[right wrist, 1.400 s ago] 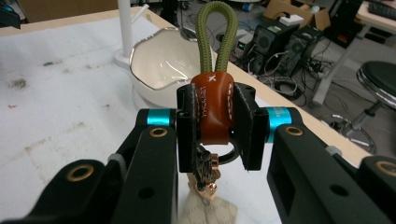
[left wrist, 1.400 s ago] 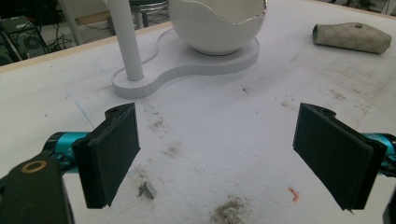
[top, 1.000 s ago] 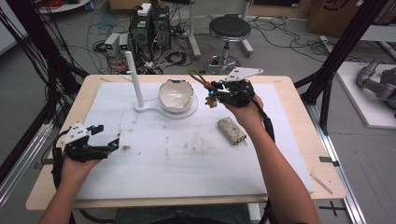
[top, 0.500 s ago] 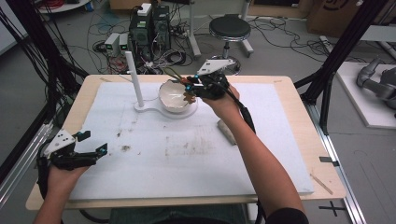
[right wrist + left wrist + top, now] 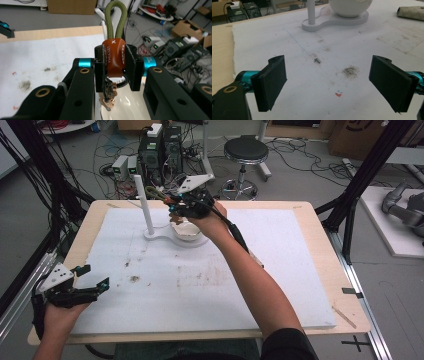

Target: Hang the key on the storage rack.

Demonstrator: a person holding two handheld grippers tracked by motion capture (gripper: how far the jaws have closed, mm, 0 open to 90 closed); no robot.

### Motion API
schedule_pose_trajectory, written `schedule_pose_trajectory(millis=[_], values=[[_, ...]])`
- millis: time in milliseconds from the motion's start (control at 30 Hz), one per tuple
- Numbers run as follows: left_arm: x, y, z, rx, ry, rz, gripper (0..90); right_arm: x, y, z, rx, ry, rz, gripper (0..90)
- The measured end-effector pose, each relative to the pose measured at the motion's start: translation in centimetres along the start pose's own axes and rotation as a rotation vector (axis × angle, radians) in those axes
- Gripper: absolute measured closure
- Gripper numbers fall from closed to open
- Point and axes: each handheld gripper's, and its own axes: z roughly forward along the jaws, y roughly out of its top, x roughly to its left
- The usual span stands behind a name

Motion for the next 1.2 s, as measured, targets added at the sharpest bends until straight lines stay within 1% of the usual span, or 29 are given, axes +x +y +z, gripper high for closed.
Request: schedule_pose_trajectory(millis=[33, 67, 100, 167, 233, 333, 367, 433, 500, 567, 700, 733, 767, 800, 833, 867, 900, 967, 1000, 1067, 1200], values=[[0.0, 0.0, 0.0, 0.0, 0.001, 0.0, 14.4, 0.4, 0.6, 0.6, -0.003, 0.016, -0.011, 73.0], [0.0, 0.0, 0.0, 0.0, 0.001, 0.0, 14.4, 0.4, 0.6, 0.6, -0.003, 0.016, -0.011, 73.0], [0.0, 0.0, 0.0, 0.0, 0.001, 0.0, 14.4, 0.8, 1.1, 1.2, -0.002, 0.023, -0.021, 73.0], [0.0, 0.0, -0.1, -0.001, 0.001, -0.001, 14.4, 1.0, 1.3, 1.5, 0.006, 0.026, -0.025, 73.0], [0.0, 0.0, -0.1, 0.0, 0.001, 0.001, 14.4, 1.2, 1.5, 2.0, 0.018, 0.022, -0.041, 73.0], [0.0, 0.0, -0.1, -0.001, 0.001, 0.0, 14.4, 1.4, 1.4, 2.7, 0.035, 0.028, -0.043, 72.9], [0.0, -0.1, -0.1, -0.003, 0.001, -0.002, 14.4, 1.4, 1.4, 2.9, 0.041, 0.024, -0.053, 72.9], [0.0, -0.1, -0.1, 0.0, 0.0, -0.003, 14.4, 1.5, 1.2, 3.2, 0.056, 0.021, -0.049, 72.9], [0.0, -0.1, -0.1, 0.0, -0.001, -0.004, 14.4, 1.5, 1.2, 3.4, 0.061, 0.024, -0.049, 72.8], [0.1, -0.1, -0.1, 0.002, -0.001, -0.001, 14.4, 1.5, 1.1, 3.8, 0.074, 0.016, -0.06, 72.8], [0.0, -0.1, 0.0, 0.005, 0.0, -0.002, 14.4, 1.5, 1.0, 4.3, 0.083, 0.014, -0.062, 72.4], [0.0, -0.1, -0.1, 0.004, 0.0, -0.002, 14.4, 1.5, 0.9, 4.4, 0.084, 0.011, -0.063, 71.4], [0.0, -0.1, -0.1, 0.004, -0.001, -0.004, 14.4, 1.5, 0.9, 4.4, 0.091, 0.012, -0.062, 68.9], [0.0, -0.1, -0.1, 0.003, 0.0, -0.003, 14.4, 1.5, 0.9, 4.5, 0.096, 0.004, -0.061, 66.2], [0.0, -0.2, -0.1, 0.005, -0.001, -0.001, 14.4, 1.5, 0.9, 4.4, 0.096, -0.006, -0.053, 56.1], [0.0, -0.2, -0.1, 0.005, 0.0, -0.003, 14.4, 1.5, 0.9, 4.4, 0.096, -0.006, -0.053, 56.1], [0.1, -0.2, -0.1, 0.005, 0.0, -0.004, 14.4, 1.5, 0.9, 4.2, 0.094, -0.007, -0.043, 53.3], [0.1, -0.2, -0.2, 0.005, 0.001, -0.004, 14.4, 1.4, 0.8, 3.5, 0.084, -0.015, -0.046, 51.6], [0.1, -0.2, -0.2, 0.005, 0.003, -0.004, 14.4, 1.3, 0.6, 3.1, 0.079, -0.015, -0.039, 50.5], [0.0, -0.2, -0.2, 0.004, 0.0, -0.005, 14.4, 1.0, 0.2, 2.1, 0.068, -0.027, -0.032, 48.5], [-0.1, -0.1, 0.0, 0.005, -0.005, 0.001, 14.4, 0.2, -1.3, -0.3, 0.055, -0.049, 0.005, 44.3]])
